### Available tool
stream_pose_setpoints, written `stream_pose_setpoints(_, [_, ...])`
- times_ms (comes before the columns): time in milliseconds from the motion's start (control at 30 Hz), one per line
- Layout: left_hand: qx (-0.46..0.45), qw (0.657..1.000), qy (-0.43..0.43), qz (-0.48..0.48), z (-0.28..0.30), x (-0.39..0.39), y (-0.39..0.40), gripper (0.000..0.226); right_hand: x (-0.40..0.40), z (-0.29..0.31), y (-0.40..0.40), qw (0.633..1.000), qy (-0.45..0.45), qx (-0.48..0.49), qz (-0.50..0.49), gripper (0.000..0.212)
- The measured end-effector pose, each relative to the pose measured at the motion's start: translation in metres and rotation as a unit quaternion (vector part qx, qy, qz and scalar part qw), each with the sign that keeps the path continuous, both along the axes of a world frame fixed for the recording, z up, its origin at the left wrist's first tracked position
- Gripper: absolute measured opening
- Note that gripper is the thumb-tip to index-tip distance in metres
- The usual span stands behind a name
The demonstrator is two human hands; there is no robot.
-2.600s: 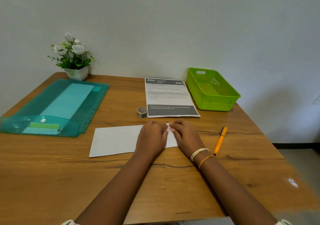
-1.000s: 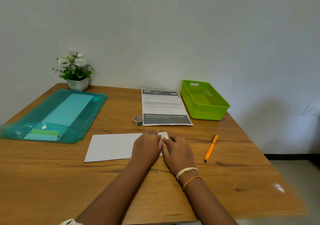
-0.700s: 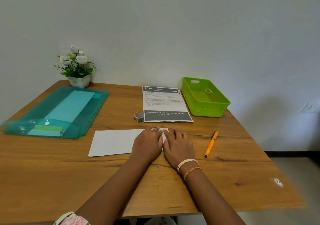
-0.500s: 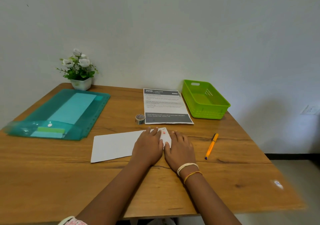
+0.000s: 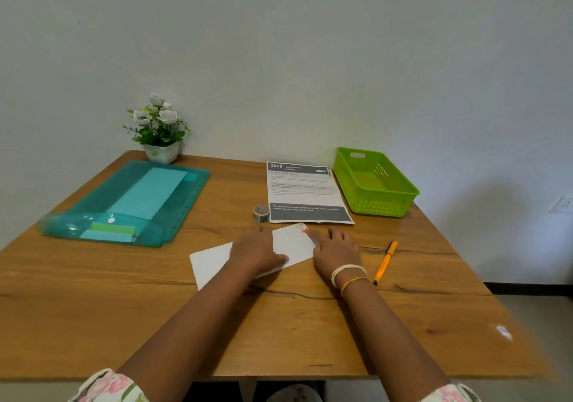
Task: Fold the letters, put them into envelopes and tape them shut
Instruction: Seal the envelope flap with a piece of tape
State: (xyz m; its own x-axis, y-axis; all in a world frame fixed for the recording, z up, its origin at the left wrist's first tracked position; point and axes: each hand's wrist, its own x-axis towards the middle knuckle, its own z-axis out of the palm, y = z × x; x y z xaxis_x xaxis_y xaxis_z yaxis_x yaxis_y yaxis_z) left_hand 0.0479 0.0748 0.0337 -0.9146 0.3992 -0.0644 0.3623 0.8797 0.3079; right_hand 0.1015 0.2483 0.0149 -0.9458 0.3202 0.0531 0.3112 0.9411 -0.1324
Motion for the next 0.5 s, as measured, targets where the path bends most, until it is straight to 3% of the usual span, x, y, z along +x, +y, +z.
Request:
stream_pose_setpoints(100, [-0.023,0.998,-0.002,0.052,0.007,-0.002,-0.005,0.09,-0.008,0.001,0.005,1.0,0.001,0.023,0.019,0.052])
stream_pose_setpoints(233, [-0.043,0.997,-0.033,0.062,0.011,-0.001,-0.005,0.1,0.0,-0.01,0.004,0.995,0.102,-0.011,-0.004,0.046])
stream_pose_setpoints(400, [-0.054,0.995,-0.075,0.043,0.016,0.01,0.003,0.08,0.01,-0.011,0.001,0.989,0.142,-0.04,-0.018,0.036])
stream_pose_setpoints(500, [0.064,0.987,-0.148,0.01,0.025,0.012,0.003,0.05,0.016,-0.01,0.002,0.982,0.151,-0.116,-0.011,0.033])
